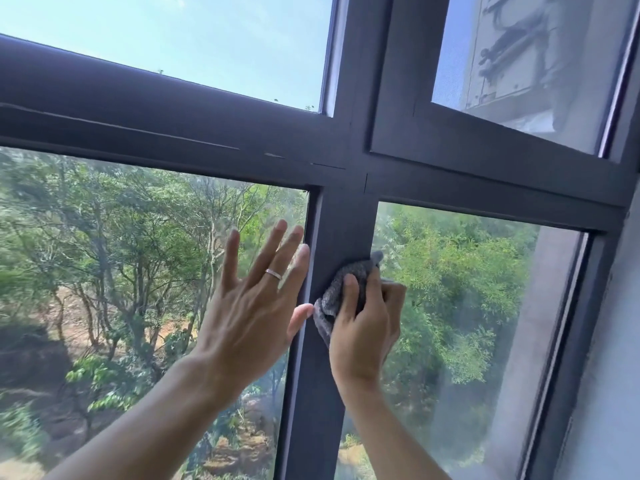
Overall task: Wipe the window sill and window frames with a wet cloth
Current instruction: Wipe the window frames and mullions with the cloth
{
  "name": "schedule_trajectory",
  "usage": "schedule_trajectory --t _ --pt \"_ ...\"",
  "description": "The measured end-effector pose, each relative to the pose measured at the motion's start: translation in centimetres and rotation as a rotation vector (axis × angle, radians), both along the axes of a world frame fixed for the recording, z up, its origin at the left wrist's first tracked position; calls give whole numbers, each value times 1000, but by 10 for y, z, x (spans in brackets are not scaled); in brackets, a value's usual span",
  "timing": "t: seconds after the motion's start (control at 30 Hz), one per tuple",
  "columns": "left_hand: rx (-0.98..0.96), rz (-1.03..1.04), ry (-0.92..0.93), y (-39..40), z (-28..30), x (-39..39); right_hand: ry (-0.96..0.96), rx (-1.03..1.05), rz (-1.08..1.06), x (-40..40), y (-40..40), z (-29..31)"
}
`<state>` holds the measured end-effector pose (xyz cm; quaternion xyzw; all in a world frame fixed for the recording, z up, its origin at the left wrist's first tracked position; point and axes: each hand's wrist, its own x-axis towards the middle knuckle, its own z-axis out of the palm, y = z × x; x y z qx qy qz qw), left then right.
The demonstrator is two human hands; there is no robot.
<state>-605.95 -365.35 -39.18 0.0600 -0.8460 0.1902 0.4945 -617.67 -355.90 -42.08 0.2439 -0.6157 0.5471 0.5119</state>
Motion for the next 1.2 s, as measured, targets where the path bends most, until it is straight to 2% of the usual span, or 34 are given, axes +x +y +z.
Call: schedule_trajectory --t 0.07,0.23,0.4,0.57,0.63,0.73,0.93,1.1,1.2 --pt "-2 30 -29 4 -12 0 12 24 35 1 4 -16" --pt "44 68 -53 8 -39 -2 33 38 41 -17 7 2" --pt "61 109 -20 14 -50 -5 21 99 124 -8 18 -52" --pt "60 151 -20 19 -50 -5 30 117 123 -16 20 -39" --pt "81 163 2 25 -56 -3 14 79 164 -11 21 -53" --pt "111 183 -14 30 -78 0 -2 146 193 -8 26 -86" --pt "150 230 -92 32 -109 -1 -22 112 215 -13 27 -67" --pt "153 268 -79 33 -117 -4 -36 196 260 -8 38 -127" --pt "170 260 -70 36 -122 -5 -42 168 243 -14 36 -107"
